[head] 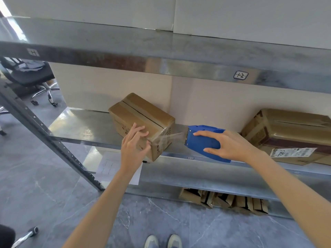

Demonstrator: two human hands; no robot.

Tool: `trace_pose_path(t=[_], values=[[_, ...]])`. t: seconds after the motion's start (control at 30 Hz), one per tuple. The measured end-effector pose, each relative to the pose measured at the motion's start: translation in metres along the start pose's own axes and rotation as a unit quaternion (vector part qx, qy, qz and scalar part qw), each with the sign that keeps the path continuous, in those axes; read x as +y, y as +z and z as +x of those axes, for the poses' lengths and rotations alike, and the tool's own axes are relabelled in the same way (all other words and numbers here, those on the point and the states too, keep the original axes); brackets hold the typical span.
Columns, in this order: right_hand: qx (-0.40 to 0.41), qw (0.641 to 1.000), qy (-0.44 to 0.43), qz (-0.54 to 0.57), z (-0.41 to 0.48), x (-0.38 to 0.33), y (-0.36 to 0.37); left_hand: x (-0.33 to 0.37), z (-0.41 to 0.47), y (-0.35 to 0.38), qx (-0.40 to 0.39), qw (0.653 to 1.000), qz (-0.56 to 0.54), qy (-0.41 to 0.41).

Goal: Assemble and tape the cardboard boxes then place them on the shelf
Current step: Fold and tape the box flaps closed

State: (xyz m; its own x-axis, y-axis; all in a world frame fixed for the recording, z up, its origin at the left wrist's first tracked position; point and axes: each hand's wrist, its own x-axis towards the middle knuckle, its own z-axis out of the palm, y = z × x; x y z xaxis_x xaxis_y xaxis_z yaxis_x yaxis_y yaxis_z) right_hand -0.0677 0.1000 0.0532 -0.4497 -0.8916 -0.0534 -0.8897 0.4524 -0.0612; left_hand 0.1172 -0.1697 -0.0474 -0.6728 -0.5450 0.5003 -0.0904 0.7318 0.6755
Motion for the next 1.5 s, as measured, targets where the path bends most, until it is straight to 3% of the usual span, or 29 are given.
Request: trace_pose_path(t=[0.4, 0.7, 0.97, 1.13, 1.5], values=[[0.018, 1.0, 0.01, 0.002, 0.007, -0.003, -0.005, 0.004, 0.013, 0.014, 0.065, 0.998, 0.017, -0.015], [0.016, 1.0, 0.015, -0.005, 0.015, -0.003, 0.001, -0.003, 0.012, 0.013, -0.008, 0.999, 0.052, 0.004], [0.016, 1.0, 0.011, 0.004, 0.021, -0.001, 0.001, -0.004, 0.017, 0.012, 0.018, 0.998, 0.047, 0.027], [0.014, 1.0, 0.008, 0.005, 0.024, 0.0, 0.002, -0.001, 0.021, 0.013, 0.052, 0.999, 0.017, -0.001], [0.022, 1.0, 0.001, 0.004, 0.028, 0.0, 0.0, -0.008, 0.005, 0.016, -0.042, 0.998, 0.051, 0.019]])
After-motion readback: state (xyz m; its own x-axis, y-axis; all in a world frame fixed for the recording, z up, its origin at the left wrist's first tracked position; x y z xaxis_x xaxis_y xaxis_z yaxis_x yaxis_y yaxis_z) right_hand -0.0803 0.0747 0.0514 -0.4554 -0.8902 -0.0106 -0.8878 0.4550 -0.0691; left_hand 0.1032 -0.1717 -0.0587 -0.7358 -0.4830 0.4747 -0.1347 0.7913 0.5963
